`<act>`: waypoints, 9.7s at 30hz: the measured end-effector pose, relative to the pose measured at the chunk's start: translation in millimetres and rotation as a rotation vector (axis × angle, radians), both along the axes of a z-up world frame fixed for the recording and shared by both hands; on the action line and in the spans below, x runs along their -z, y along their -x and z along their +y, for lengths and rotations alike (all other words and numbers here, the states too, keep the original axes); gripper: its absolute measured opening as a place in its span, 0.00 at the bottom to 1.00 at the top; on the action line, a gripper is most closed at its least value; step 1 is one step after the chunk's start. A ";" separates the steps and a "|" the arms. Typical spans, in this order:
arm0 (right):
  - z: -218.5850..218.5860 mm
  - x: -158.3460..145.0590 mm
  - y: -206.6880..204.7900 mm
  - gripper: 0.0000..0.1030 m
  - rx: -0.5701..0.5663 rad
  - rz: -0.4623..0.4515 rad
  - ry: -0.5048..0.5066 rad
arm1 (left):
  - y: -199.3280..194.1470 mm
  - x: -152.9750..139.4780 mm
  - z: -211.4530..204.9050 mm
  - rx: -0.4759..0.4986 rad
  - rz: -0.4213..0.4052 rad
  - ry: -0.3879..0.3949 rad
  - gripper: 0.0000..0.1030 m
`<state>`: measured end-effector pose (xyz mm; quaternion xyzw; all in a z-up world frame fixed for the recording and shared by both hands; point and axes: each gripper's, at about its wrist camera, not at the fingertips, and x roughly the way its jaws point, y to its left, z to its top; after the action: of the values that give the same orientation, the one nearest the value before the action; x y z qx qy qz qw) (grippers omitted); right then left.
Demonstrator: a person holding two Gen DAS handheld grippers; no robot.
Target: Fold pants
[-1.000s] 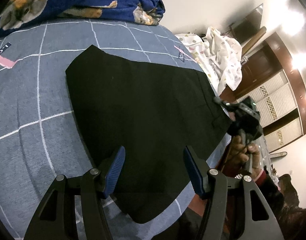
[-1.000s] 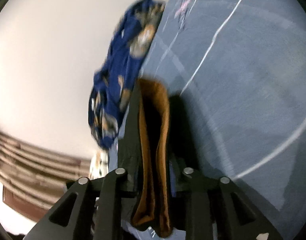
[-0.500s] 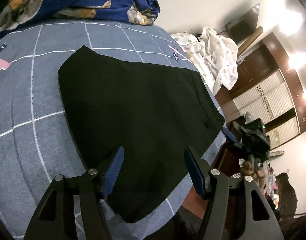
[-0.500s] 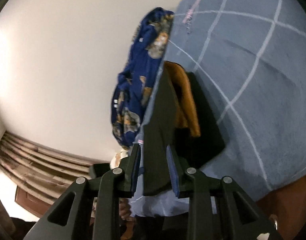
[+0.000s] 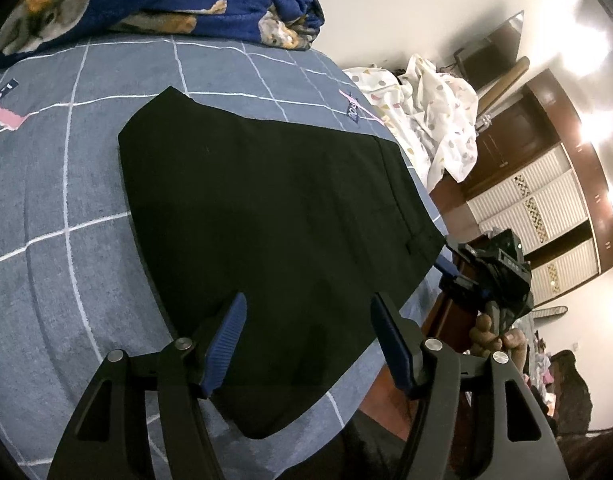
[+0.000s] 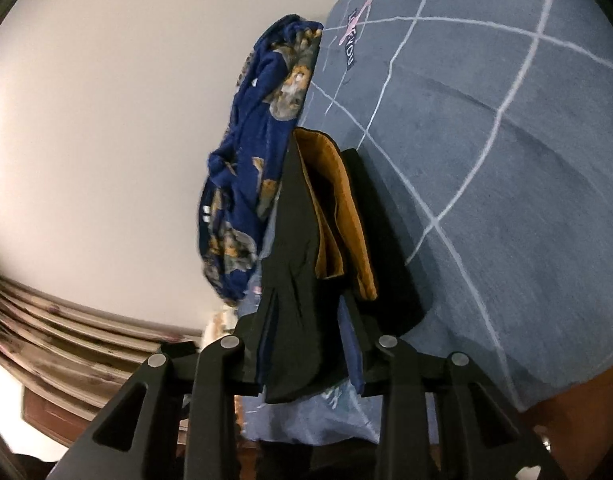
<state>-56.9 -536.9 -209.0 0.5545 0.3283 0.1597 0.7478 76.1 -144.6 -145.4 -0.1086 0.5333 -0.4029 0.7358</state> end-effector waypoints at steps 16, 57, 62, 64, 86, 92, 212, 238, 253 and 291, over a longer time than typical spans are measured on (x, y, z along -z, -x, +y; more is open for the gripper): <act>3.4 26.1 18.1 0.07 0.033 0.065 -0.026 | -4.3 8.7 -2.4 -0.003 0.011 -0.014 0.65; 4.1 3.6 -72.3 0.49 -0.221 0.141 0.338 | -10.6 1.6 21.8 -0.044 -0.073 0.022 0.66; 3.7 3.9 -86.5 0.49 -0.233 0.136 0.337 | -20.1 15.2 36.3 -0.114 -0.041 -0.040 0.66; 1.9 4.6 -92.5 0.49 -0.246 0.142 0.321 | -24.4 21.3 41.6 -0.138 -0.011 -0.041 0.66; 9.6 2.2 -106.5 0.46 -0.391 0.154 0.368 | -22.9 29.0 -7.8 -0.005 -0.095 -0.248 0.66; 2.5 9.0 -105.8 0.47 -0.386 0.151 0.296 | -22.2 28.2 -15.8 -0.007 -0.110 -0.291 0.66; 143.9 -4.5 -80.8 0.28 -0.384 0.022 0.177 | 15.7 -22.4 81.0 -0.123 -0.346 -0.344 0.16; 260.7 -20.3 -98.8 0.28 -0.519 0.017 0.157 | 34.4 -32.3 204.5 -0.300 -0.342 -0.346 0.15; 281.0 -20.8 -116.0 0.28 -0.544 0.023 0.138 | 18.0 -39.8 222.6 -0.340 -0.339 -0.353 0.15; 307.8 -27.8 -224.6 0.28 -0.570 0.018 0.069 | -71.9 -52.0 264.0 -0.457 -0.308 -0.313 0.15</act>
<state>167.7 -229.1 -181.2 0.4153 0.4827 0.3471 0.6885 148.0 119.4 -93.4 -0.0489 0.4327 -0.1519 0.8873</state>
